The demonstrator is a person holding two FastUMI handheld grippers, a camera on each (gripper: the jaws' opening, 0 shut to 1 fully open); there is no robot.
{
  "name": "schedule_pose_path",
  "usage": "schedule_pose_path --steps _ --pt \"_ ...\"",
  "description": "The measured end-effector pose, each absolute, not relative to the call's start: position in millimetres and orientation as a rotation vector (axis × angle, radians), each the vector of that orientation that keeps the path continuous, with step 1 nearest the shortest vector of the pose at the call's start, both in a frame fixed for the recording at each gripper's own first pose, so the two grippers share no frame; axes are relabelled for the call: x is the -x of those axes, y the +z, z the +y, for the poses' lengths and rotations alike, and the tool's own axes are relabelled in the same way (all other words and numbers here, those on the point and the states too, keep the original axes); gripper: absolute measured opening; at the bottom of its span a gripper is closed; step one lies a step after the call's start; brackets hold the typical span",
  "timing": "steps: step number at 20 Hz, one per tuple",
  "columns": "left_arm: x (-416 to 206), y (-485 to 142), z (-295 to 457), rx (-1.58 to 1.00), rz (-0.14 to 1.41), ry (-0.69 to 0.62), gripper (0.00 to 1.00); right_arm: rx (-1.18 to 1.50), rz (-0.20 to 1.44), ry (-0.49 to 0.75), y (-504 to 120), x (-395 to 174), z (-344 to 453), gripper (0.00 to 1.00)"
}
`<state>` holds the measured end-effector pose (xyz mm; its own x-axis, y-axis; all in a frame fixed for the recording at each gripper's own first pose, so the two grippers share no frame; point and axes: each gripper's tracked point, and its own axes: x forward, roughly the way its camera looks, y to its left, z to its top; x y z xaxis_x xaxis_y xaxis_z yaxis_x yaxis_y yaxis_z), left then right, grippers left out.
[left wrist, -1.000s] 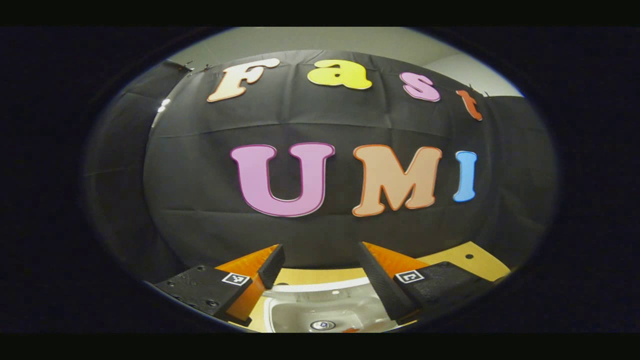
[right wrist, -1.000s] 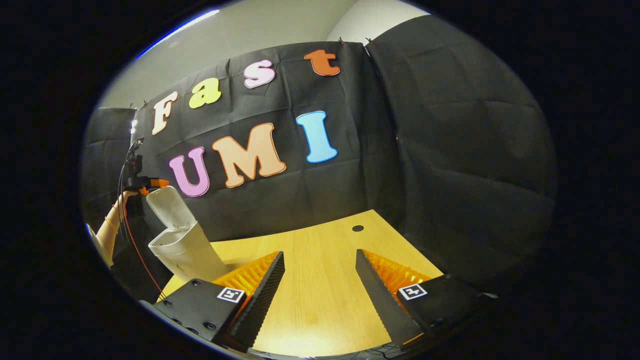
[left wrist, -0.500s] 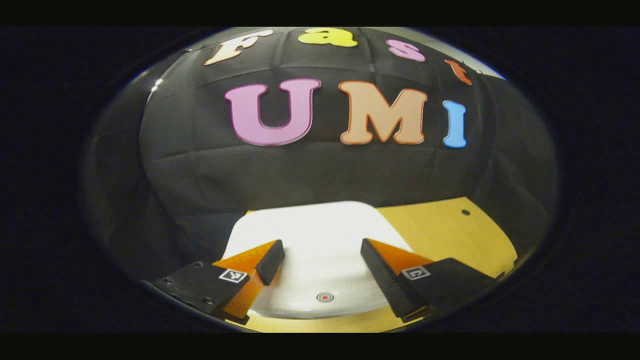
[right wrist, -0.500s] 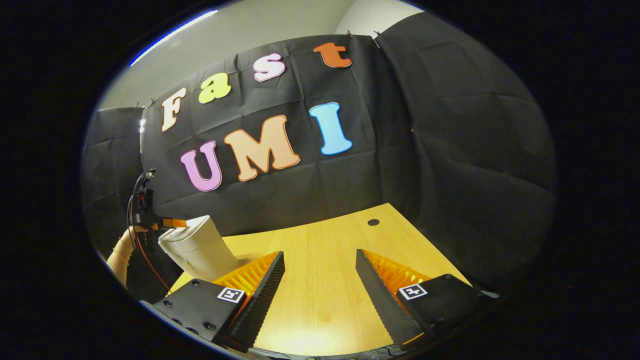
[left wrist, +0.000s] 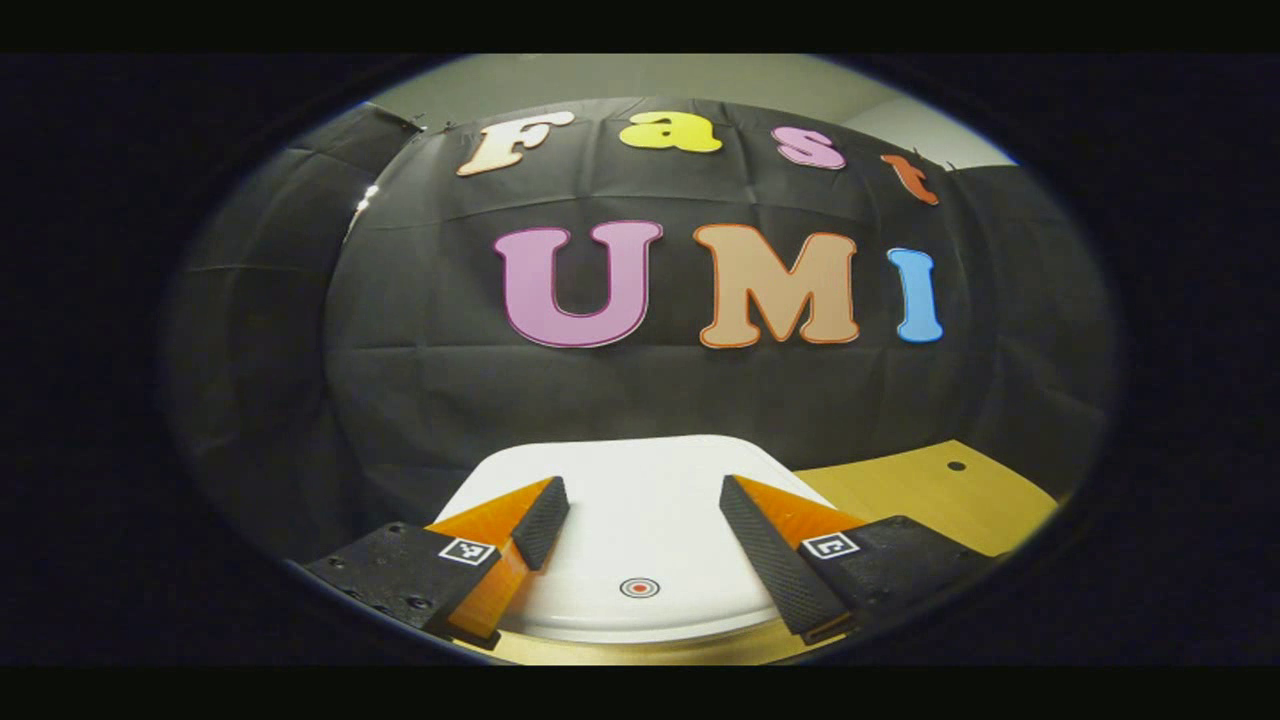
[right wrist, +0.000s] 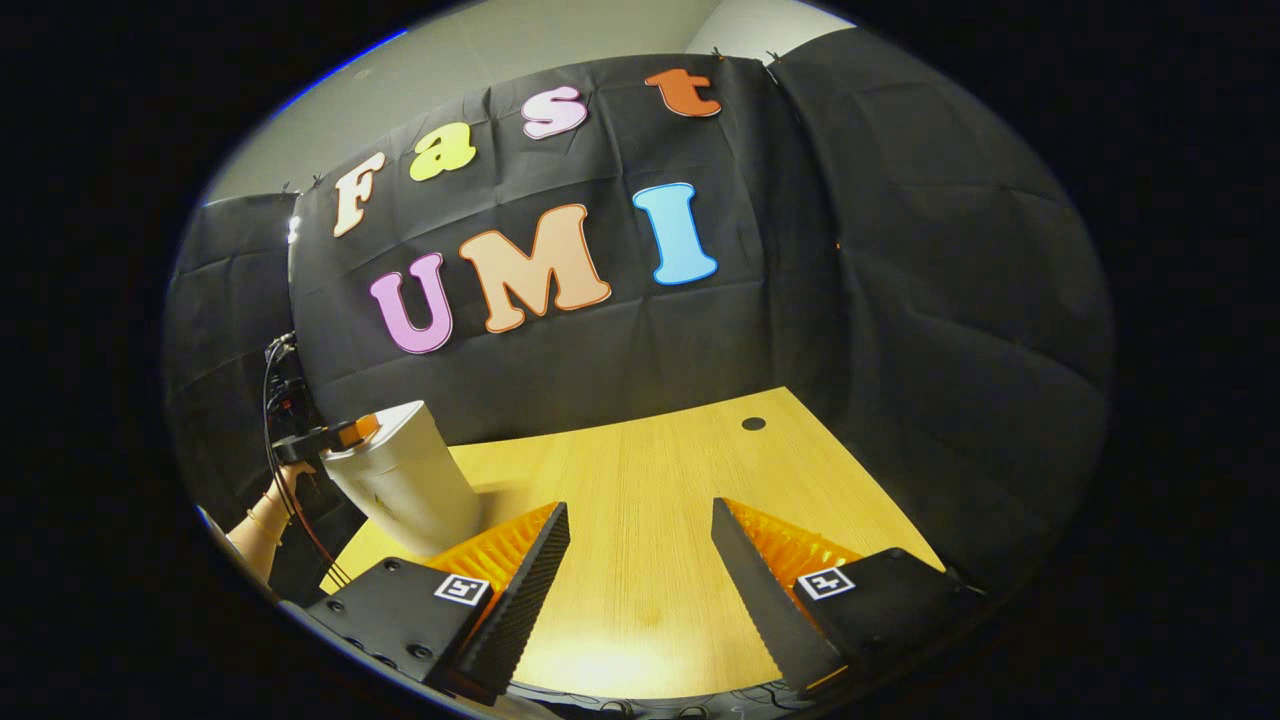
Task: Press the lid of the desktop garbage bin to open it, pick up the crumpled paper on the desktop and throw it into the bin, then pick up the pop can on the desktop and drop it into the bin, and finally close the garbage bin lid.
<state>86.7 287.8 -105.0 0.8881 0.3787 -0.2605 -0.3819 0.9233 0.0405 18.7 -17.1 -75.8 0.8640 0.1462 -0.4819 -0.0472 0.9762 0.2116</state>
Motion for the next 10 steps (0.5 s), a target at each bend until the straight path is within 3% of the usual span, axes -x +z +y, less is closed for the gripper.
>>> schedule_pose_path --steps 2,4,5,7,10 --pt "-91 -94 290 -0.035 0.182 0.412 0.96 -0.196 0.533 0.096 -83 -16 -18 0.96" --pt "-88 -106 291 -0.009 0.207 0.430 1.00 -0.191 0.550 0.090 -91 -12 -20 0.96" --pt "-88 -103 290 0.004 0.196 0.432 0.95 -0.192 0.553 0.088 -94 -10 -20 0.96" --pt "-89 -100 290 0.002 0.186 0.434 1.00 -0.205 0.547 0.093 -95 -9 -19 0.96" --pt "-87 -106 290 -0.009 0.225 0.430 0.95 -0.224 0.534 0.100 -97 -9 -18 0.96"
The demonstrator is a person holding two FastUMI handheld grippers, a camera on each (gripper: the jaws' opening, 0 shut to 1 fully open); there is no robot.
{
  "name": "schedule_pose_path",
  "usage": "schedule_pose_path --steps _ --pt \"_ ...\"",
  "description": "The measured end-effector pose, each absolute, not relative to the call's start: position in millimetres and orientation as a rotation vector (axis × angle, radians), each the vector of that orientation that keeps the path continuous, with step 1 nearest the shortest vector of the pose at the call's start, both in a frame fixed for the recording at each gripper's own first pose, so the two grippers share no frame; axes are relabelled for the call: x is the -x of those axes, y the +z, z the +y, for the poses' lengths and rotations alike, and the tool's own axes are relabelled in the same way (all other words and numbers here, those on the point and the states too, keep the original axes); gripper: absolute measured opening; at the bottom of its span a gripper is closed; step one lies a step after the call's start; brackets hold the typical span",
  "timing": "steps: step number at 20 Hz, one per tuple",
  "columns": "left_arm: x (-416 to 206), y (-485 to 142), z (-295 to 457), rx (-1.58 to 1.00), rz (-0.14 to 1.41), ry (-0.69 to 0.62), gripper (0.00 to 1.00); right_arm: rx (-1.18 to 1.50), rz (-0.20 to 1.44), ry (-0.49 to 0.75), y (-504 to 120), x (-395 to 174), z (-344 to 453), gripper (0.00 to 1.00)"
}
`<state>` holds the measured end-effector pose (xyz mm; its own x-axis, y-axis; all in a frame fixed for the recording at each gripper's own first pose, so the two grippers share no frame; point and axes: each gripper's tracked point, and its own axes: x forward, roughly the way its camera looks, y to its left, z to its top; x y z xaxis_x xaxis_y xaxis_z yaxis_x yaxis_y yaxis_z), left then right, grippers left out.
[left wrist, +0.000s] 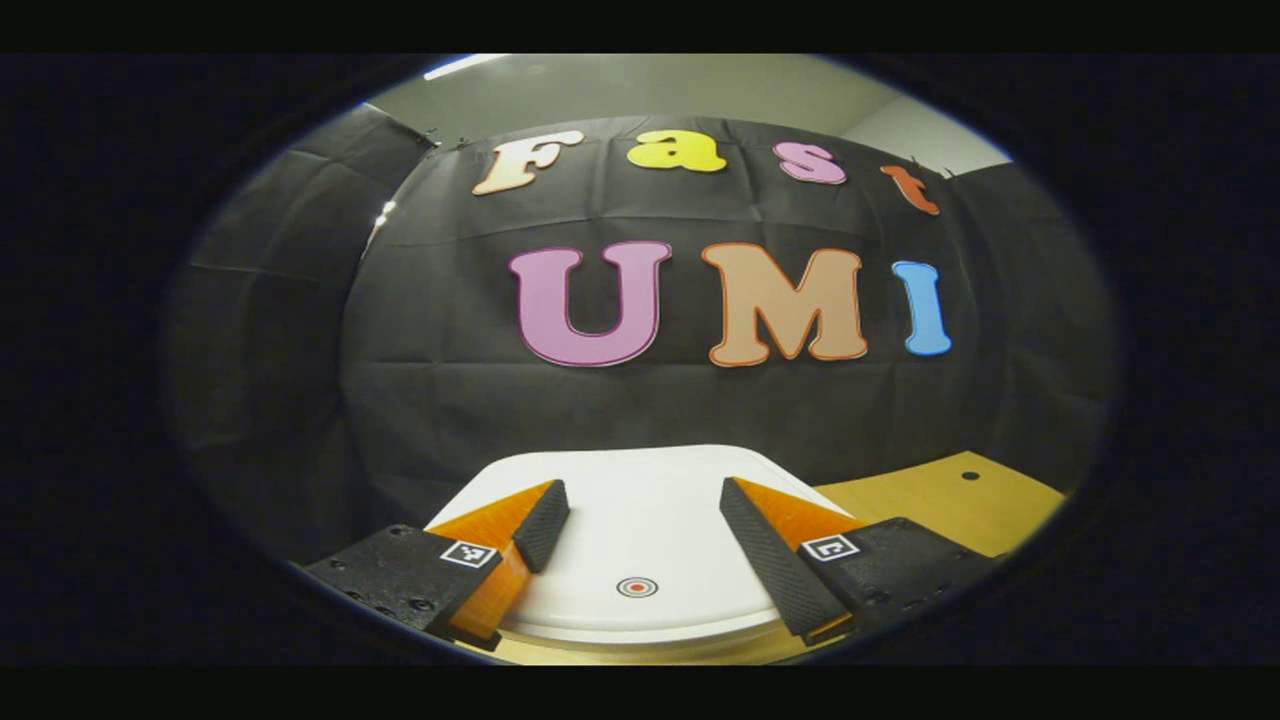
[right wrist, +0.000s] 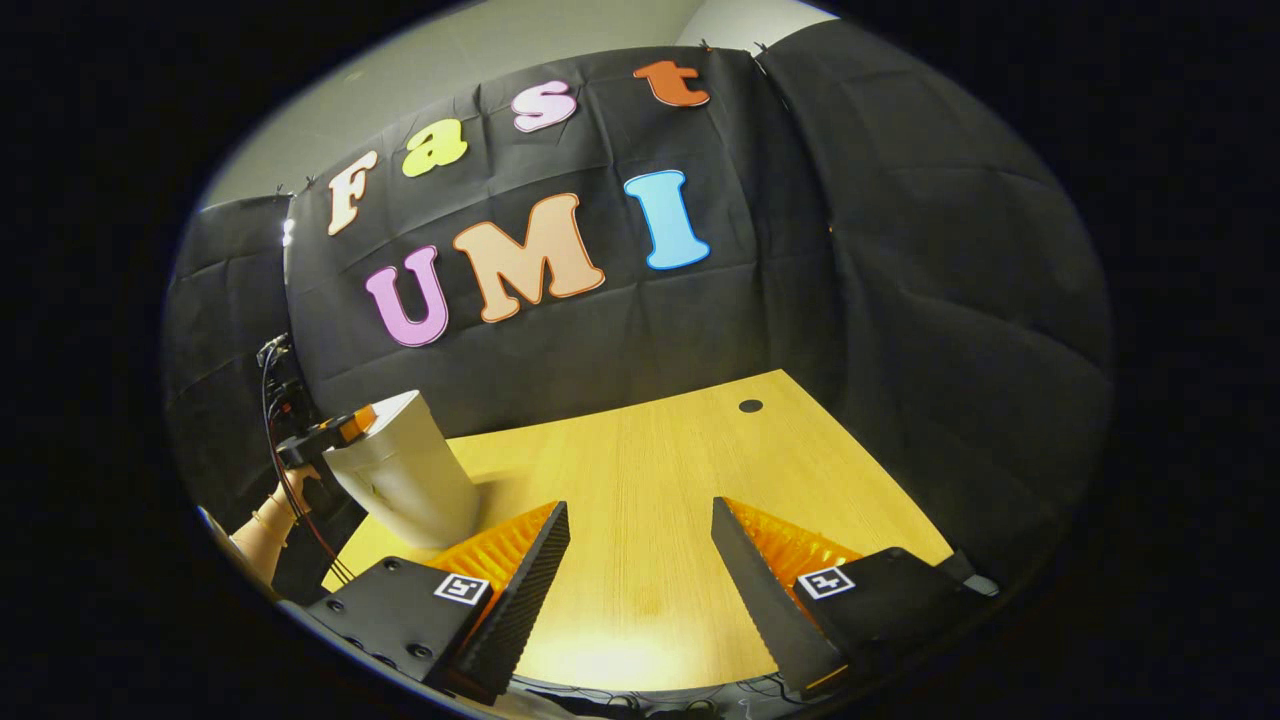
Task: Press the lid of the desktop garbage bin to open it, pick up the crumpled paper on the desktop and throw it into the bin, then pick up the pop can on the desktop and drop it into the bin, and finally close the garbage bin lid.
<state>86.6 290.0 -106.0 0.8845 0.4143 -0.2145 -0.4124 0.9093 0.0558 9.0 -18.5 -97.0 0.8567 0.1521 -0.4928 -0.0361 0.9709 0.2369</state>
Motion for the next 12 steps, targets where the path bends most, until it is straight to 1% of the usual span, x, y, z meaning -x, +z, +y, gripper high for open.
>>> schedule_pose_path --steps 2,3,4,5,6,8,12 --pt "-87 -98 291 -0.014 0.237 0.434 0.95 -0.234 0.525 0.091 -94 -7 -23 0.96" --pt "-81 -102 291 0.001 0.281 0.457 0.93 -0.239 0.519 0.084 -92 -6 -28 0.96" --pt "-80 -93 295 0.010 0.271 0.480 0.93 -0.245 0.511 0.074 -89 -7 -32 0.96" --pt "-80 -79 297 0.016 0.216 0.490 1.00 -0.253 0.506 0.067 -85 -6 -36 0.96" --pt "-79 -61 300 0.019 0.170 0.499 0.92 -0.261 0.502 0.060 -83 -6 -39 0.96" --pt "-75 -41 298 0.029 0.111 0.500 0.92 -0.271 0.502 0.052 -80 -3 -42 0.96" --pt "-56 -1 262 0.034 0.044 0.436 0.93 -0.270 0.490 0.071 -76 -2 -39 0.96"
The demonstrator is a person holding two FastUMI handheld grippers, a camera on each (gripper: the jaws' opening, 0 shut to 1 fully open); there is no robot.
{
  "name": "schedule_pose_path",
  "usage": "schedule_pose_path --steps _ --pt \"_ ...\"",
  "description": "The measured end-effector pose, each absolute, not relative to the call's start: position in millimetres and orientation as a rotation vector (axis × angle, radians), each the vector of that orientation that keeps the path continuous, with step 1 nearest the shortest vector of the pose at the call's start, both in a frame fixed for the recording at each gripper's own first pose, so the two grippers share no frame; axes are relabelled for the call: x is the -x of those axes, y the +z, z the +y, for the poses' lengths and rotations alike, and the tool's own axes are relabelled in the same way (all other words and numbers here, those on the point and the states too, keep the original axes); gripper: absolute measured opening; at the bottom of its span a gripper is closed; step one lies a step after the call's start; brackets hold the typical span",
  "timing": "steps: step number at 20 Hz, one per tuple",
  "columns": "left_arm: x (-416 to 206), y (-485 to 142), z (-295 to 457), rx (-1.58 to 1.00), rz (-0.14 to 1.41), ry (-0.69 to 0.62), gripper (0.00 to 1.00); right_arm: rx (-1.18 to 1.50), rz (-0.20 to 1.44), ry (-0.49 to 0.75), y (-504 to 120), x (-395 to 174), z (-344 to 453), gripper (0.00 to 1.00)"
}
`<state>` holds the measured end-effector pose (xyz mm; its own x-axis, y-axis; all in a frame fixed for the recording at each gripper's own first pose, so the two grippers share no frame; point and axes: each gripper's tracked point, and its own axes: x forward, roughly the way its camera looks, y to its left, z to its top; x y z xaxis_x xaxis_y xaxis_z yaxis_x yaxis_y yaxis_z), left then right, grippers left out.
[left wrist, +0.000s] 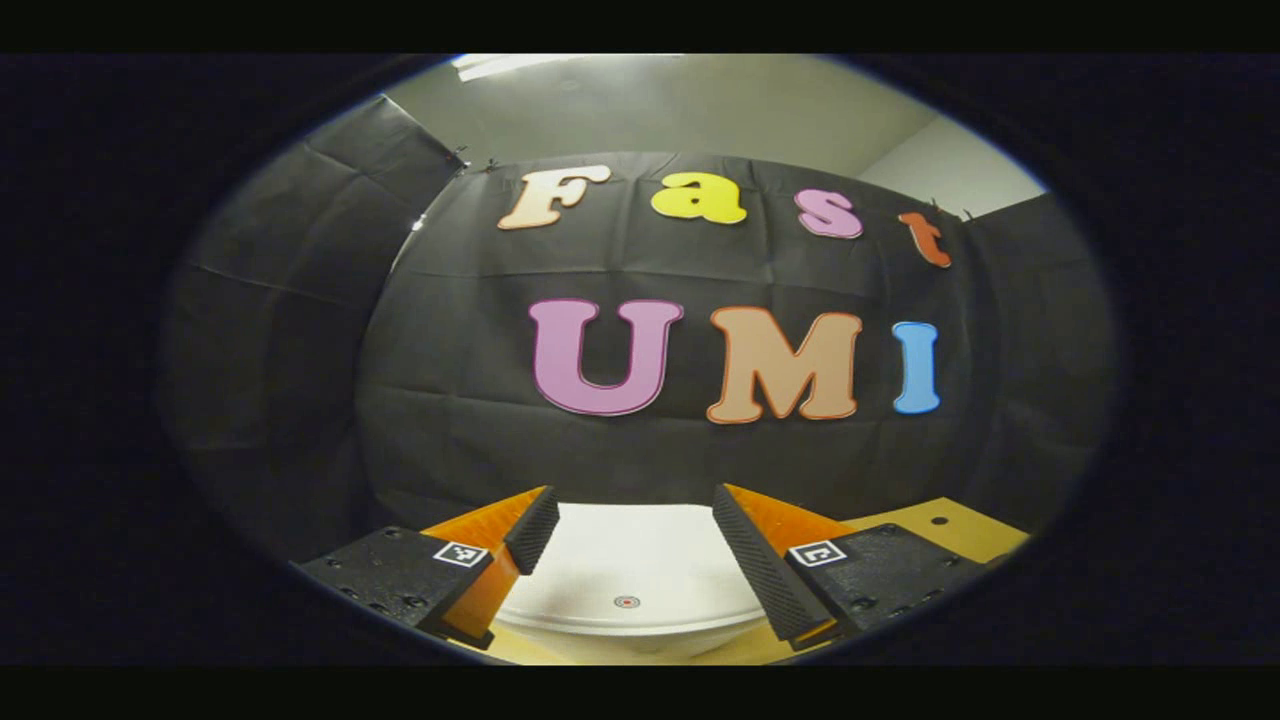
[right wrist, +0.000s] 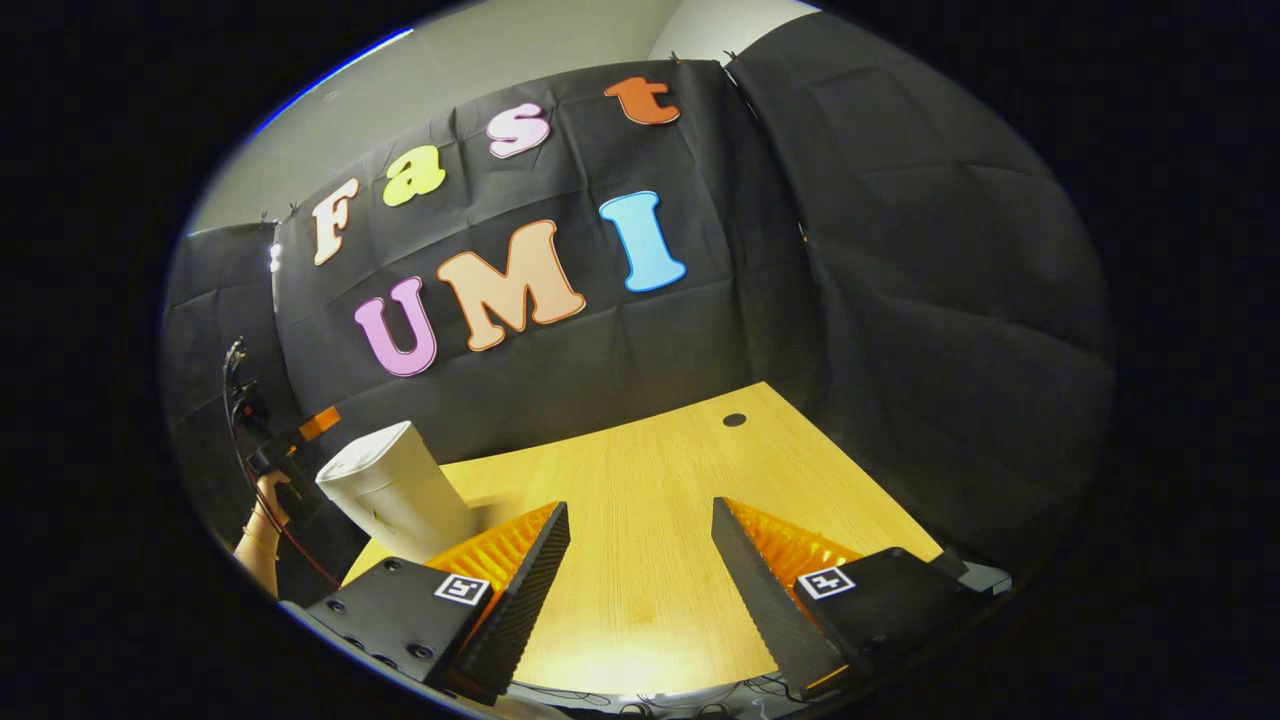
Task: Press the lid of the desktop garbage bin to open it, pick up the crumpled paper on the desktop and throw it into the bin, then pick up the pop can on the desktop and drop it into the bin, and finally close the garbage bin lid.
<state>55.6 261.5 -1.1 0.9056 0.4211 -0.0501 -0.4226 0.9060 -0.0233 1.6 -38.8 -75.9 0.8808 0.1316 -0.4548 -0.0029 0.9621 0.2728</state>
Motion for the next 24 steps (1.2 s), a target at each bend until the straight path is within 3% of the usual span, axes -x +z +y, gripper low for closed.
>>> schedule_pose_path --steps 4,13,14,24 --pt "-23 15 217 0.013 -0.017 0.434 0.93 -0.238 0.451 0.122 -71 -8 -32 0.96" --pt "62 -25 104 0.093 0.051 0.475 0.93 -0.198 0.314 0.160 -65 -13 -21 0.95" --pt "70 -27 97 0.073 0.068 0.474 0.93 -0.174 0.297 0.165 -63 -13 -18 0.92" --pt "101 -35 81 0.114 0.096 0.475 0.93 -0.049 0.232 0.238 -54 -8 15 0.95"
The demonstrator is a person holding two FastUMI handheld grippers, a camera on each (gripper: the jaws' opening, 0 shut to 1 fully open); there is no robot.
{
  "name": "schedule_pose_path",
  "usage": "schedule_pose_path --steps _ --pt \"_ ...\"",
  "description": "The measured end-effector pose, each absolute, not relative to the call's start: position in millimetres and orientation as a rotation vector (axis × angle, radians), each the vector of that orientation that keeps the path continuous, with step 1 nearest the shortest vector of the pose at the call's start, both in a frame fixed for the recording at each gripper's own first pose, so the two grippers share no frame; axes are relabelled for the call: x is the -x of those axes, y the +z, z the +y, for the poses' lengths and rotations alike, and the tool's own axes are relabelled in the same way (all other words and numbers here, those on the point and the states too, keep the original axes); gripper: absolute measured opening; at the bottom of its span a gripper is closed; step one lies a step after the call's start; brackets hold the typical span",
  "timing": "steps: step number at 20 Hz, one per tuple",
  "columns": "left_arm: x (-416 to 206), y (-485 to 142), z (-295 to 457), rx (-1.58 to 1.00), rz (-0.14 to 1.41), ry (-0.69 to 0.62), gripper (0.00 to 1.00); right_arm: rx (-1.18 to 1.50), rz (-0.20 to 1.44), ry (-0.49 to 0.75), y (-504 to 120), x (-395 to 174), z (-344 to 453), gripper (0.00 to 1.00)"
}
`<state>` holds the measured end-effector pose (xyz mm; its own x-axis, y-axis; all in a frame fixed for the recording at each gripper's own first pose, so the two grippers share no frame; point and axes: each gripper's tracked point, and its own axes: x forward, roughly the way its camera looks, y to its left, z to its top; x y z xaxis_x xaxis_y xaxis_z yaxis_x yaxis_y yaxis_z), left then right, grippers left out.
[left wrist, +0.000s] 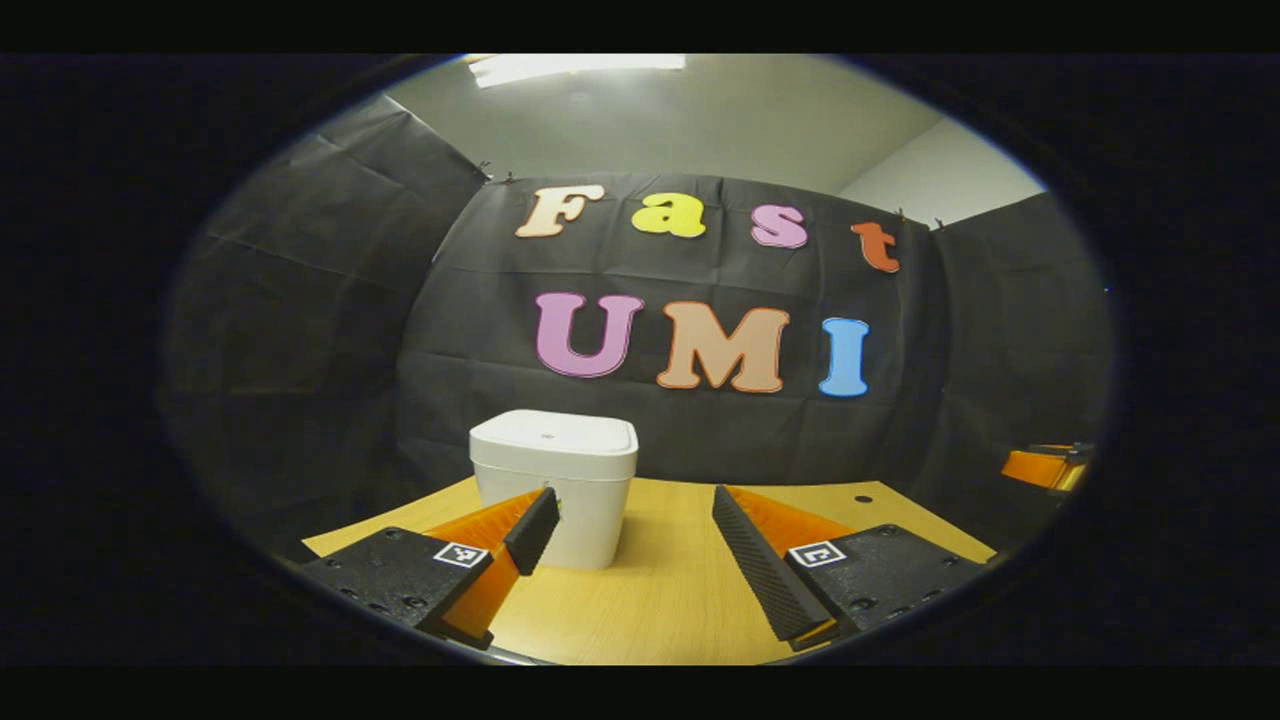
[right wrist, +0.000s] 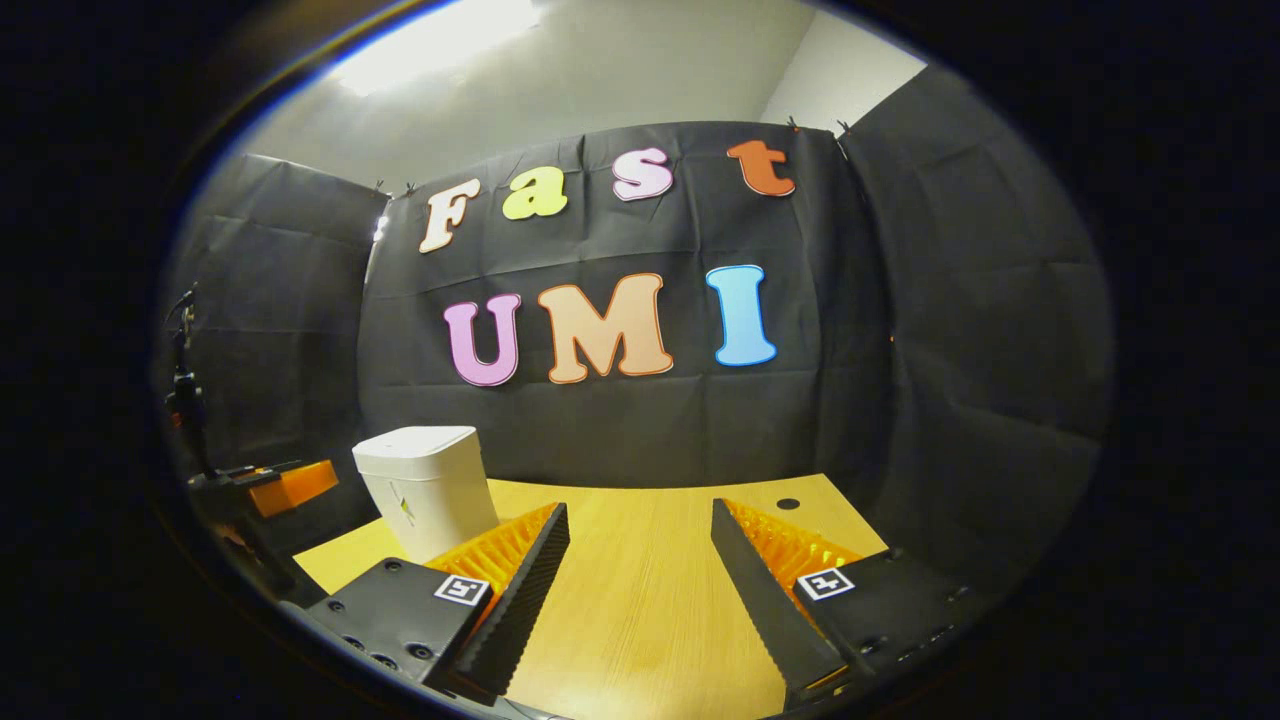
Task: Press the lid of the desktop garbage bin to open it, pick up the crumpled paper on the desktop and throw it into the bin, then pick up the pop can on the desktop and drop it into the bin, and finally close the garbage bin lid.
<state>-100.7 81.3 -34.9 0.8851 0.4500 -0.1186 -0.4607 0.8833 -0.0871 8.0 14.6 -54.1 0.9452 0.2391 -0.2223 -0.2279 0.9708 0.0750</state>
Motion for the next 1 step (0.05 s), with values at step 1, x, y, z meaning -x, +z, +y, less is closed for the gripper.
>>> schedule_pose_path --steps 1 --pt "101.8 -35.4 82.5 0.114 0.098 0.476 0.93 -0.044 0.233 0.236 -55.2 -5.0 15.5 0.95"
